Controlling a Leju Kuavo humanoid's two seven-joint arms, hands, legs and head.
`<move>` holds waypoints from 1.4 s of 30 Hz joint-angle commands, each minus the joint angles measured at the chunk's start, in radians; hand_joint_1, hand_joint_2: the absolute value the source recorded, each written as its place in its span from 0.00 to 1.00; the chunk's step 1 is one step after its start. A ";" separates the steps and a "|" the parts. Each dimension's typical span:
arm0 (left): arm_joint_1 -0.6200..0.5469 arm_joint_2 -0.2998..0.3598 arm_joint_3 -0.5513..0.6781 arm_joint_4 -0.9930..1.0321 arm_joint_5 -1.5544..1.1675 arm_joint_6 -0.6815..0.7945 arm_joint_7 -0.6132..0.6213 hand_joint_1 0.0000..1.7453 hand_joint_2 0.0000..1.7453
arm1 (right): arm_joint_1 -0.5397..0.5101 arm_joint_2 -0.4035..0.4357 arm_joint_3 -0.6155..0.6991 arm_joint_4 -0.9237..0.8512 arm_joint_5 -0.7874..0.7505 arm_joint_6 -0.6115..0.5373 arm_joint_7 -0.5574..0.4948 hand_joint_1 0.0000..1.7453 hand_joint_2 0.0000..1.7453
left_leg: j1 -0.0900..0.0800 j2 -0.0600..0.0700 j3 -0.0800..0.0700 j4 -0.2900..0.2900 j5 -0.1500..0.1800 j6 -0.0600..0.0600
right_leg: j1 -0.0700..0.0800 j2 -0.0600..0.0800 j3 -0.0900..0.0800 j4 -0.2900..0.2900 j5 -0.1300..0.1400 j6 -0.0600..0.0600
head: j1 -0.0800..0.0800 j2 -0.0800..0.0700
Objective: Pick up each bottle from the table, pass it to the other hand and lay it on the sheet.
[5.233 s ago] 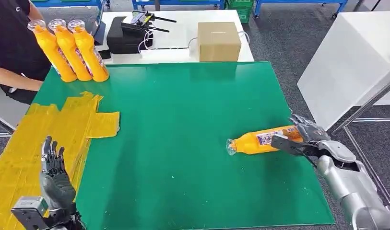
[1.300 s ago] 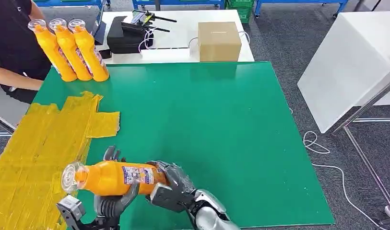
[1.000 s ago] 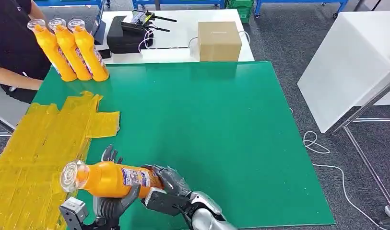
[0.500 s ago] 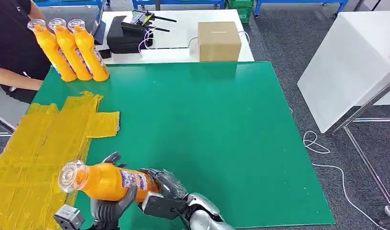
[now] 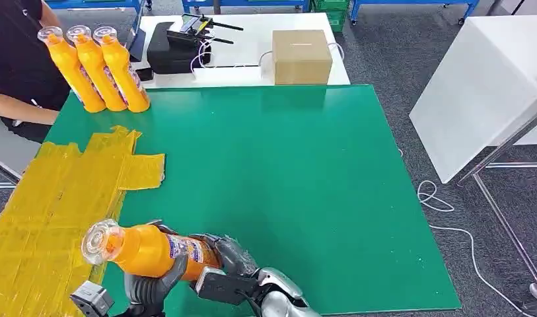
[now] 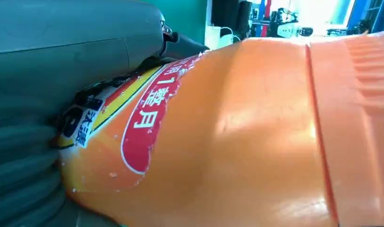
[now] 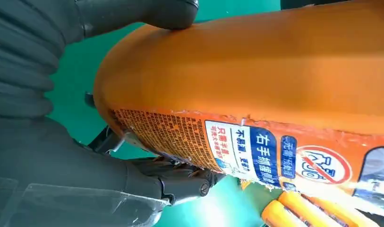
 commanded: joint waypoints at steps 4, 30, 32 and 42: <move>-0.023 0.039 0.000 -0.049 -0.459 0.480 -0.015 1.00 1.00 | 0.075 -0.080 -0.075 -0.152 0.050 -0.101 0.007 0.00 0.00 | 0.001 -0.003 0.000 -0.001 0.000 -0.001 | 0.001 -0.003 0.002 -0.001 0.000 0.000 | 0.000 0.000; -0.190 0.176 0.484 0.419 -1.566 0.723 0.436 1.00 1.00 | 0.047 -0.263 -0.124 -0.421 -0.073 -0.048 -0.028 0.00 0.00 | -0.002 -0.002 0.003 -0.005 0.002 -0.001 | -0.001 -0.001 0.004 -0.003 0.001 0.000 | 0.000 0.000; -0.240 0.237 0.418 0.545 -1.559 0.723 0.523 1.00 1.00 | 0.031 -0.256 -0.119 -0.407 -0.082 -0.038 -0.032 0.00 0.00 | 0.000 -0.002 0.005 -0.006 0.003 -0.002 | 0.000 -0.001 0.005 -0.005 0.002 0.000 | 0.000 0.000; -0.440 0.352 0.330 1.077 -1.535 0.723 0.597 0.00 0.00 | -0.019 -0.245 -0.091 -0.364 -0.095 -0.015 -0.046 0.00 0.00 | 0.000 -0.003 0.006 -0.005 0.004 -0.003 | -0.001 -0.001 0.008 -0.004 0.003 -0.001 | 0.000 0.000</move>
